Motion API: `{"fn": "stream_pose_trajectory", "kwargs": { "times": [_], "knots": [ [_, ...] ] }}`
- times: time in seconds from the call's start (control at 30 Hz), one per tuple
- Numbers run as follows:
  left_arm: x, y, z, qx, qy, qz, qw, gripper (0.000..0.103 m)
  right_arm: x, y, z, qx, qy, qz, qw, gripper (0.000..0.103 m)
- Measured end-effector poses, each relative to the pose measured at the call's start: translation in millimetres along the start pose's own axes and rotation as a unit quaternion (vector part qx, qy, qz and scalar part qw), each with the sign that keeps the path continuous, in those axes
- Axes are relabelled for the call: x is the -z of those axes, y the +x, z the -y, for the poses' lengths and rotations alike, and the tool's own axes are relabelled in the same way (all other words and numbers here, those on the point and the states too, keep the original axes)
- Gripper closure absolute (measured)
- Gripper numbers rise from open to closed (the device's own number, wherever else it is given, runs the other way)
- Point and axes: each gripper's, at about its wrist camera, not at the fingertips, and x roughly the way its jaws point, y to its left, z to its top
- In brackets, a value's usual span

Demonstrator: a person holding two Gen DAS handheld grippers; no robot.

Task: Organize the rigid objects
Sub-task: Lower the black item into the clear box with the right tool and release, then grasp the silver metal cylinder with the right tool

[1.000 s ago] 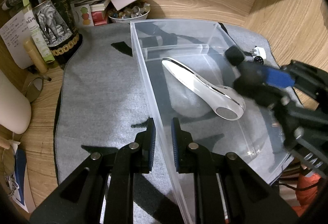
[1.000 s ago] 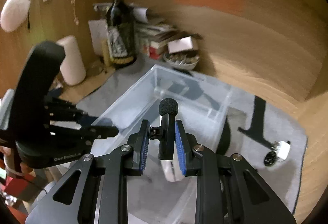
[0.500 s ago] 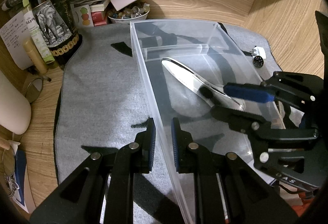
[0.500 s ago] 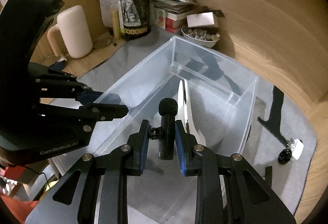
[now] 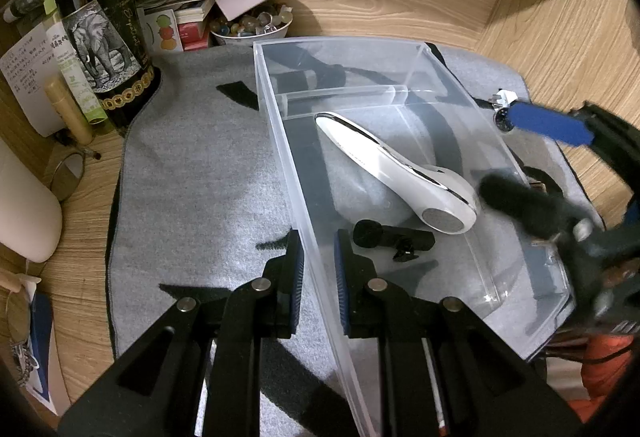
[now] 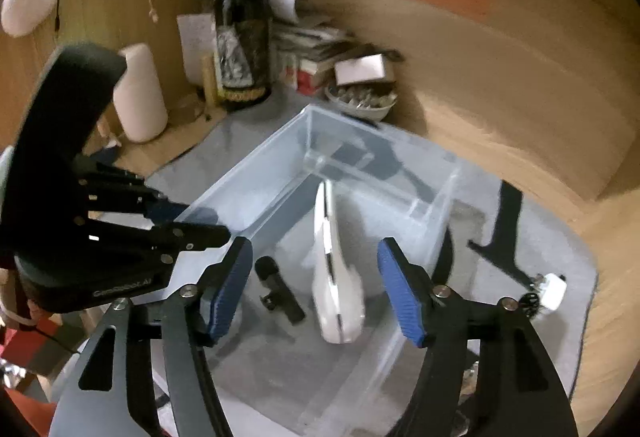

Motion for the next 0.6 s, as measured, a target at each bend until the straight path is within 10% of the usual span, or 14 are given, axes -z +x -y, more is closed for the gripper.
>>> {"fn": "stream_pose_trajectory", "kwargs": {
  "times": [0.6],
  "knots": [
    [1.2,0.1,1.7,-0.005,0.004,0.001,1.0,0.088,50.7,-53.9,108.8,0.121,0.14,0.022,0.982,0.033]
  ]
}}
